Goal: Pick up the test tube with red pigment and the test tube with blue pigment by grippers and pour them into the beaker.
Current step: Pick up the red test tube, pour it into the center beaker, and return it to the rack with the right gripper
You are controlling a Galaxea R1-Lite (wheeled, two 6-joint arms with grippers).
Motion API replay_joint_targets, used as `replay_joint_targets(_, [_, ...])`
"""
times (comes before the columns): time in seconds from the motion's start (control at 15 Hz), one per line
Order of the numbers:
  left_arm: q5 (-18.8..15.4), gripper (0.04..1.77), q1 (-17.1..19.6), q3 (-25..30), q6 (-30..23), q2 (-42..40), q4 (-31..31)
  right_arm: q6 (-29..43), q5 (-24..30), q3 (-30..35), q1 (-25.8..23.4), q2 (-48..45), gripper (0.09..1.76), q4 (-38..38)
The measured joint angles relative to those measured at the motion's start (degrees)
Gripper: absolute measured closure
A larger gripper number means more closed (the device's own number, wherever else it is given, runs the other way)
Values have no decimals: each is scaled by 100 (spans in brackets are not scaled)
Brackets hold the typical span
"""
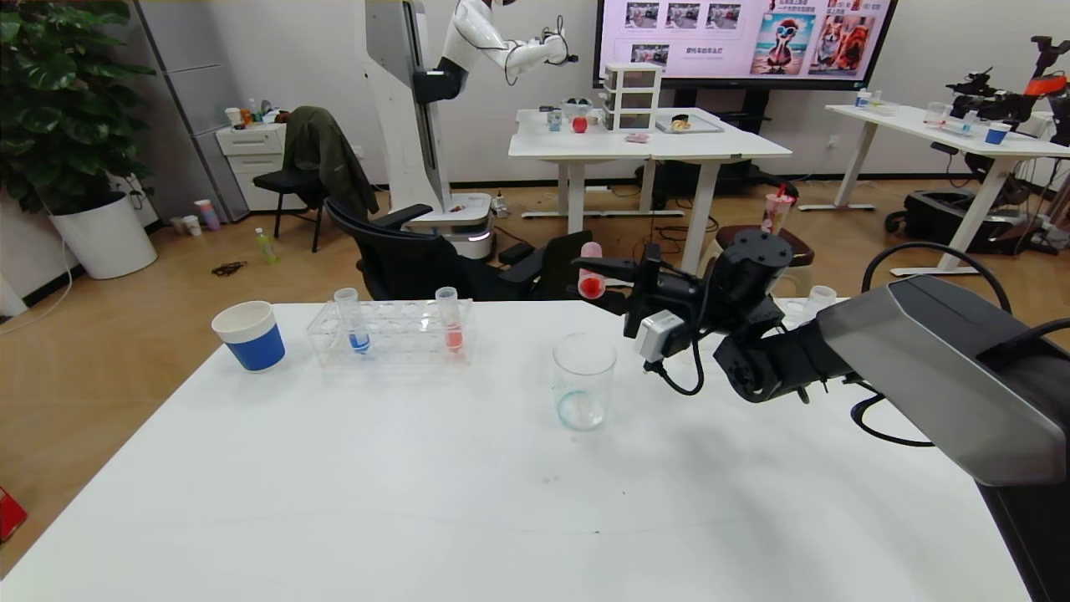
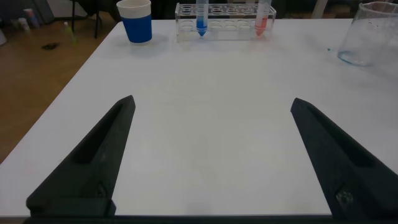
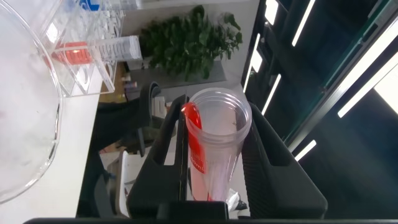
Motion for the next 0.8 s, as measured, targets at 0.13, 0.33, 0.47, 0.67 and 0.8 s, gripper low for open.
replay_joint_targets(0.13, [-2,7,0,0,0,0,0,-67,13,-80,-2,26,133,-4])
replay_joint_targets(0.33, [-2,7,0,0,-2,0,0,-288,111,-127,33,65,133,-15])
replay_joint_targets(0.47, [-2,7,0,0,-2,0,-2,-395,210,-130,20,124,133,-30])
replay_joint_targets(0.67, [0,7,0,0,-2,0,2,-496,258,-199,-11,163,133,-41])
replay_joint_targets(0.8, [-2,7,0,0,0,0,-2,-701,375,-332,22,152,133,-37])
